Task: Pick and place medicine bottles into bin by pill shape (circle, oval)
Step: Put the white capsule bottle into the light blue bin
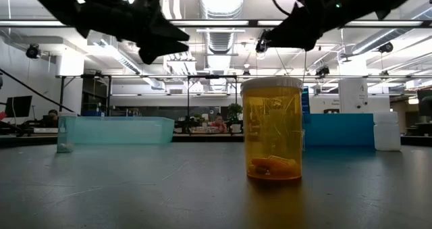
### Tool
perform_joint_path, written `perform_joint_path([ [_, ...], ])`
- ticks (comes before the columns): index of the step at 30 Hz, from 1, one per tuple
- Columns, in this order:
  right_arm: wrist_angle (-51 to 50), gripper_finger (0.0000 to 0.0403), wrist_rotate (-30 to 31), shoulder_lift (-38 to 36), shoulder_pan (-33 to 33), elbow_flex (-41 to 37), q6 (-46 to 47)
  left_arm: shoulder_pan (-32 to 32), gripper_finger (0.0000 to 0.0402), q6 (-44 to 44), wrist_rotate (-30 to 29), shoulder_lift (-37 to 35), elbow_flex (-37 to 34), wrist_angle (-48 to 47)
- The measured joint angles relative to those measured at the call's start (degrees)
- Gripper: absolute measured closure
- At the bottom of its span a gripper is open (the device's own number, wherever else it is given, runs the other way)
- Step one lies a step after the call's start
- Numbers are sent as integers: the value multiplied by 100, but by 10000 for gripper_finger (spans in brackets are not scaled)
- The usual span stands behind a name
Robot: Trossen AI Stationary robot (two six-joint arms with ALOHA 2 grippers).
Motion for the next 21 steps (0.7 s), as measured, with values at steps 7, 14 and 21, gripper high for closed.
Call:
perform_joint_path([
  [7,610,172,-922,-878,3,-557,-639,-51,231,152,-4,779,696,5],
  [14,262,172,-941,-2021,0,-711,-911,-107,231,311,-2,1639,1526,-8],
  [21,-83,172,-941,-2598,0,-750,-1091,-166,231,581,14,2367,2578,-1304],
])
